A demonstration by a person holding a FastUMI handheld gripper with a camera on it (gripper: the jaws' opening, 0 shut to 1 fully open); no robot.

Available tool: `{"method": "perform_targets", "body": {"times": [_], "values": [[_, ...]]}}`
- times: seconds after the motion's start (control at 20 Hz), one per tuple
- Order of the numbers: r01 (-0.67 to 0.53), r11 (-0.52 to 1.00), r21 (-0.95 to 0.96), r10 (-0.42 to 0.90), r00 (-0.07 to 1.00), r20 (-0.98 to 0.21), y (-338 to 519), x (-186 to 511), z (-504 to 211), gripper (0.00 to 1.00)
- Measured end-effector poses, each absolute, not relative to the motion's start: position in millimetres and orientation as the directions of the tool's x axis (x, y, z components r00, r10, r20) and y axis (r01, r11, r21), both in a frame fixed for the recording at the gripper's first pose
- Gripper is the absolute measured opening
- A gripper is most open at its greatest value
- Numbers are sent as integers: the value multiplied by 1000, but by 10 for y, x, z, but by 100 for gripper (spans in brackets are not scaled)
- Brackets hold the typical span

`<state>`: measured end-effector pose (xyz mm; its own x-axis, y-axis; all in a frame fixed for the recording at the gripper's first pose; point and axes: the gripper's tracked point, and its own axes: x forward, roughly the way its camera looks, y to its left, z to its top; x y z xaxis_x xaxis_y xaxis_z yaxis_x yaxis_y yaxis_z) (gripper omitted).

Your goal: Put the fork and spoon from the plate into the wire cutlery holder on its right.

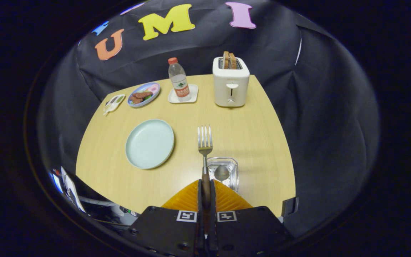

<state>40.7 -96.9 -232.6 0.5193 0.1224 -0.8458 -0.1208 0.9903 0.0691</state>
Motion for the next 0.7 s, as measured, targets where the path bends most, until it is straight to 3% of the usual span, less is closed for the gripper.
{"method": "perform_targets", "body": {"times": [0.7], "values": [[-64,995,82,98,315,-944,-1169,16,-2496,6]]}}
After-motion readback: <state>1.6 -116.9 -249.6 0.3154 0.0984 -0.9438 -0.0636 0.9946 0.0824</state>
